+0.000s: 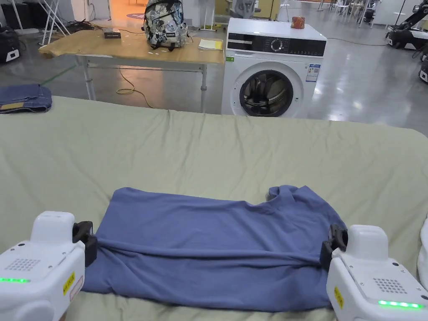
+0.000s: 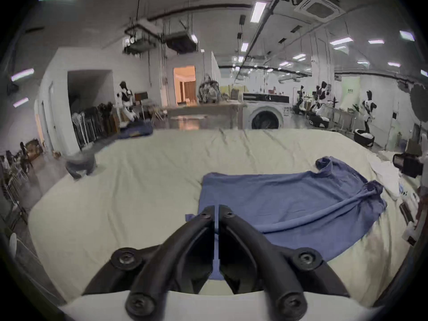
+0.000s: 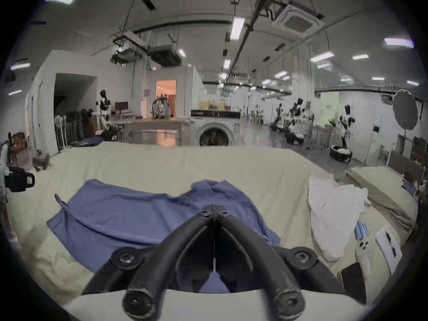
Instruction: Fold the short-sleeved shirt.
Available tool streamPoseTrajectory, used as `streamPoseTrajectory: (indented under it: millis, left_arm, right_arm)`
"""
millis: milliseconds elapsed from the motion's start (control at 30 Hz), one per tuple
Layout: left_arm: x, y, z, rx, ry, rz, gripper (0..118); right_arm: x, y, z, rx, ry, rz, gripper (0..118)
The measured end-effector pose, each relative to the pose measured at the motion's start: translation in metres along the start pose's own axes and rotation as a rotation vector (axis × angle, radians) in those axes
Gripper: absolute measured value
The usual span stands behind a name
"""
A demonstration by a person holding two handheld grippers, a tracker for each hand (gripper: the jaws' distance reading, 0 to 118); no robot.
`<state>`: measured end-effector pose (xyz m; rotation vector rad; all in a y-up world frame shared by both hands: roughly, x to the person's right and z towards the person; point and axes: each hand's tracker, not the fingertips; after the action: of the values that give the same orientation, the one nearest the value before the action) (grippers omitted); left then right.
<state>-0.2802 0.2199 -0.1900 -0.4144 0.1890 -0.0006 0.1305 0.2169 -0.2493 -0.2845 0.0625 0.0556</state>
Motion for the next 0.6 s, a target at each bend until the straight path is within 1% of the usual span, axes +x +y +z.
streamPoseTrajectory:
  millis: [67,100,200,300,333,367,433,500,533,567,600]
  left_arm:
    - [0.002,-0.002,0.016,0.048,0.023,0.001,0]
    - [-0.001,-0.001,0.019,0.042,0.0,0.007,0]
    - [-0.01,0.001,0.016,-0.022,0.017,0.015,0]
    - [-0.035,0.001,-0.009,-0.213,-0.017,0.084,0]
    - [-0.039,0.004,-0.017,-0.246,-0.038,0.097,0]
    - [-0.047,0.003,-0.031,-0.323,-0.072,0.105,0]
    - [-0.058,0.002,-0.054,-0.418,-0.078,0.119,0]
    - [-0.061,0.004,-0.072,-0.508,-0.122,0.142,0]
    - [-0.062,0.004,-0.081,-0.531,-0.111,0.145,0]
    - [-0.064,0.003,-0.092,-0.567,-0.126,0.151,6]
    - [-0.063,0.002,-0.099,-0.601,-0.124,0.15,23]
  right_arm:
    - [-0.004,0.0,0.011,0.037,0.003,0.001,0]
    - [-0.006,0.0,0.016,0.036,0.003,0.001,0]
    - [-0.007,-0.001,0.025,0.039,0.008,-0.011,0]
    - [-0.006,-0.005,0.027,0.025,0.012,-0.01,0]
    - [-0.004,-0.007,0.027,0.016,0.013,-0.008,0]
    - [-0.004,-0.009,0.026,0.01,0.013,-0.011,0]
    - [0.001,-0.012,0.026,-0.007,0.008,-0.014,0]
    - [0.003,-0.016,0.024,-0.023,0.002,-0.017,0]
    - [0.005,-0.017,0.024,-0.032,-0.003,-0.018,0]
    - [0.008,-0.019,0.023,-0.04,-0.007,-0.019,0]
    - [0.01,-0.021,0.022,-0.048,-0.011,-0.017,0]
